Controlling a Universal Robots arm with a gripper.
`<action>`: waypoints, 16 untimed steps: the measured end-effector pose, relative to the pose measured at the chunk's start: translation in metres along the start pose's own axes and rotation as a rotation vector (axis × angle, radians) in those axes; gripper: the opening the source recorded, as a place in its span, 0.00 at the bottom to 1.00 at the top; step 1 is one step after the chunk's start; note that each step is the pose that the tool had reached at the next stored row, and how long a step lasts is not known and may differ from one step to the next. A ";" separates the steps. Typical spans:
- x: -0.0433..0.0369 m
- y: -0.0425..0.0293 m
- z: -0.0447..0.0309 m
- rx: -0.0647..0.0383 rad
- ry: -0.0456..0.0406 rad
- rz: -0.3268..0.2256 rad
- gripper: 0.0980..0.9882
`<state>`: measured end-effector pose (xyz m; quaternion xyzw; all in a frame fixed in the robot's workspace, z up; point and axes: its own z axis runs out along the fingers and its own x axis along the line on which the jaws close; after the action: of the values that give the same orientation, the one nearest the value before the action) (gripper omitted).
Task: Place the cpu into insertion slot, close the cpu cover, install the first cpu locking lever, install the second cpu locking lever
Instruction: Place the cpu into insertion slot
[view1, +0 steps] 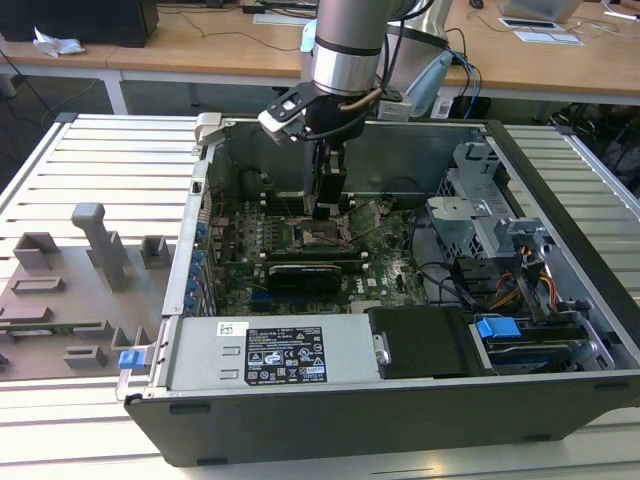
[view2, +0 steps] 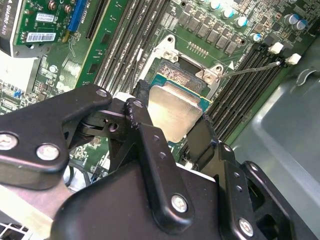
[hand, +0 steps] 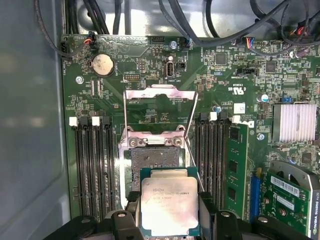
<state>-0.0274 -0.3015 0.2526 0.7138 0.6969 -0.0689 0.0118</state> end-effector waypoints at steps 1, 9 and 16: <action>0.0005 0.0003 0.0005 0.000 0.0001 0.000 0.50; -0.0021 0.0008 0.0056 -0.005 0.0019 -0.045 0.50; -0.0123 0.0016 0.0120 -0.005 0.0382 -0.048 0.50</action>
<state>-0.0271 -0.3151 0.2420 0.6981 0.7140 -0.0537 -0.0012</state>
